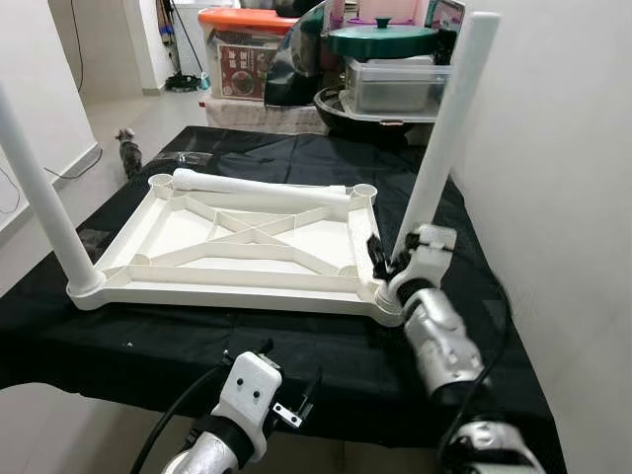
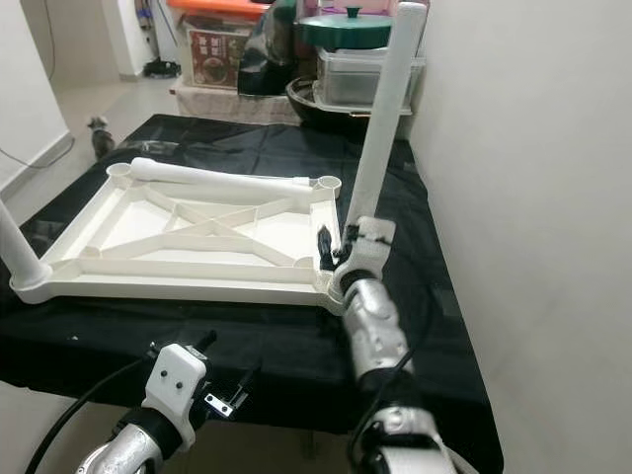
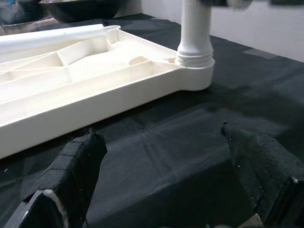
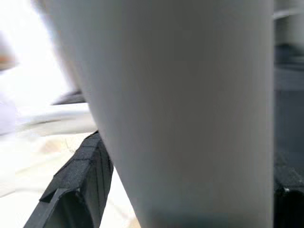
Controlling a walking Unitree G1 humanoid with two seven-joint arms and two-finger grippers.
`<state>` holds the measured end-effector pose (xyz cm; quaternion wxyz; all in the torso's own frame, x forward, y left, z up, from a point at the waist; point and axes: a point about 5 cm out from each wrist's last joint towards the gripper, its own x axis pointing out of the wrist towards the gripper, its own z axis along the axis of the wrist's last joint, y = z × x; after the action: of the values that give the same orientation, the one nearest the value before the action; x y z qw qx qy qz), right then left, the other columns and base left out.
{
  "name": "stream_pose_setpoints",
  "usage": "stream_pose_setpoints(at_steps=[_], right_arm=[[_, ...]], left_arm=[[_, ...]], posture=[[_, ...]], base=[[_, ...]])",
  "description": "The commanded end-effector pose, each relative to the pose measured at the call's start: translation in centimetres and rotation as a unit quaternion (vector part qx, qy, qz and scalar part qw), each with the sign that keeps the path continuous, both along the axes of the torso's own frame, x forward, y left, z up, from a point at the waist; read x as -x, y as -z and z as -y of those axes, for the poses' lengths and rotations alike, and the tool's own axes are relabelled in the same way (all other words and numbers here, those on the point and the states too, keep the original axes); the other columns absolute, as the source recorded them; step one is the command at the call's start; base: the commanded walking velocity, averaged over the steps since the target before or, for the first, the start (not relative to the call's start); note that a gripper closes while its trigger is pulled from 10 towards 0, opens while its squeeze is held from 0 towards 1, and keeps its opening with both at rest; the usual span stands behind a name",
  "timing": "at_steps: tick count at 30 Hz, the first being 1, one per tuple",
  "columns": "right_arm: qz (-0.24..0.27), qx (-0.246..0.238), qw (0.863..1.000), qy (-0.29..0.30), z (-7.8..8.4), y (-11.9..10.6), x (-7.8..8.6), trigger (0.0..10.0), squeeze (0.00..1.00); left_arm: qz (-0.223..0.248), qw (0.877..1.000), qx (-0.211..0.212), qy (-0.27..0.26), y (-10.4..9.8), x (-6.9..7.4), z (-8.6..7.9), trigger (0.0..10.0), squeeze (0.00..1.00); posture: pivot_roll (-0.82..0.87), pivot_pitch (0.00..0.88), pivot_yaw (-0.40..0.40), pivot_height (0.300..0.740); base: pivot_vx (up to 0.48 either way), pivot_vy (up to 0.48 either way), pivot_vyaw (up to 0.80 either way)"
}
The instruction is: Building children table
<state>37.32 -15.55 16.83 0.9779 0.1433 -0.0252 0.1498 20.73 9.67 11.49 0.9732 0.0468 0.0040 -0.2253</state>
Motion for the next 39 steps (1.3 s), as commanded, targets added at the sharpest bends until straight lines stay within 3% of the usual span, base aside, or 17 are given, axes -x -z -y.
stream_pose_setpoints(at_steps=[1,8,11,14,17,18,20,21,26,29,31,32,33,35,36,38,39], right_arm=[[0.002,-0.012,0.993,-0.115,-0.9,-0.4,0.1,10.0,0.0],[0.001,0.015,0.952,-0.306,-1.6,-0.5,1.5,10.0,0.0],[-0.007,0.051,0.897,-0.438,-3.0,0.5,3.1,10.0,0.0],[-0.01,0.067,0.874,-0.48,-3.9,0.9,3.4,10.0,0.0],[-0.01,0.07,0.867,-0.493,-4.1,1.0,3.5,10.0,0.0],[-0.013,0.069,0.858,-0.509,-4.6,1.0,3.6,8.5,0.0],[-0.013,0.069,0.858,-0.509,-4.6,1.0,3.6,8.5,0.0],[-0.012,0.083,0.886,-0.456,-5.1,1.2,2.7,0.0,0.0],[-0.014,0.087,0.916,-0.391,-5.0,1.4,1.9,0.0,0.0],[-0.026,0.091,0.949,-0.299,-3.9,1.8,1.1,0.0,0.0],[-0.026,0.091,0.949,-0.299,-3.9,1.8,1.1,0.0,0.0],[-0.042,0.093,0.969,-0.226,-3.0,2.1,0.5,0.0,0.0],[-0.042,0.093,0.969,-0.226,-3.0,2.1,0.5,0.0,0.0],[-0.08,0.109,0.99,-0.051,-0.7,3.0,-0.3,0.0,0.0],[-0.08,0.109,0.99,-0.051,-0.7,3.0,-0.3,0.0,0.0],[-0.113,0.11,0.981,0.114,1.6,3.9,-0.3,0.0,0.0],[-0.113,0.11,0.981,0.114,1.6,3.9,-0.3,0.0,0.0]], left_arm=[[-0.005,1.0,0.002,0.003,0.3,0.0,0.1,10.0,0.0],[-0.003,1.0,0.001,0.002,0.2,-0.1,0.0,10.0,0.0],[-0.002,1.0,0.0,-0.001,0.2,0.0,0.0,10.0,0.0],[-0.002,1.0,0.0,-0.003,0.2,0.0,-0.1,10.0,0.0],[-0.001,1.0,0.001,-0.003,0.2,0.0,-0.1,10.0,0.0],[-0.001,1.0,0.001,-0.003,0.2,0.1,-0.1,10.0,0.0],[-0.001,1.0,0.001,-0.003,0.2,0.1,-0.1,10.0,0.0],[-0.001,1.0,0.001,-0.003,0.1,0.1,0.0,10.0,0.0],[-0.002,1.0,0.002,-0.004,0.1,0.1,0.0,10.0,0.0],[-0.003,1.0,0.002,-0.003,0.2,0.1,0.0,10.0,0.0],[-0.003,1.0,0.002,-0.003,0.2,0.1,0.0,10.0,0.0],[-0.003,1.0,0.003,-0.003,0.1,0.1,0.0,10.0,0.0],[-0.003,1.0,0.003,-0.003,0.1,0.1,0.0,10.0,0.0],[-0.003,1.0,0.003,-0.001,0.2,0.1,0.0,10.0,0.0],[-0.003,1.0,0.003,-0.001,0.2,0.1,0.0,10.0,0.0],[-0.004,1.0,0.003,0.0,0.2,0.0,0.0,10.0,0.0],[-0.004,1.0,0.003,0.0,0.2,0.0,0.0,10.0,0.0]], posture=[[0.11,0.0,-0.068,0.74],[0.11,0.0,-0.073,0.74],[0.12,0.0,-0.075,0.74],[0.12,0.0,-0.075,0.74],[0.12,0.0,-0.078,0.74],[0.12,0.0,-0.078,0.74],[0.12,0.0,-0.078,0.74],[0.12,0.0,-0.079,0.74],[0.12,0.0,-0.08,0.74],[0.12,0.0,-0.078,0.74],[0.12,0.0,-0.078,0.74],[0.12,0.0,-0.077,0.74],[0.12,0.0,-0.077,0.74],[0.11,0.0,-0.074,0.74],[0.11,0.0,-0.074,0.74],[0.11,0.0,-0.072,0.74],[0.11,0.0,-0.072,0.74]], base=[[0.0,0.0,0.0],[0.0,0.0,0.0],[0.0,0.0,0.0],[0.0,0.0,0.0],[0.0,0.0,0.0],[0.0,0.0,0.0],[0.0,0.0,0.0],[0.0,0.0,0.0],[0.0,0.0,0.0],[0.0,0.0,0.0],[0.0,0.0,0.0],[0.0,0.0,0.0],[0.0,0.0,0.0],[0.0,0.0,0.0],[0.0,0.0,0.0],[0.0,0.0,0.0],[0.0,0.0,0.0]])
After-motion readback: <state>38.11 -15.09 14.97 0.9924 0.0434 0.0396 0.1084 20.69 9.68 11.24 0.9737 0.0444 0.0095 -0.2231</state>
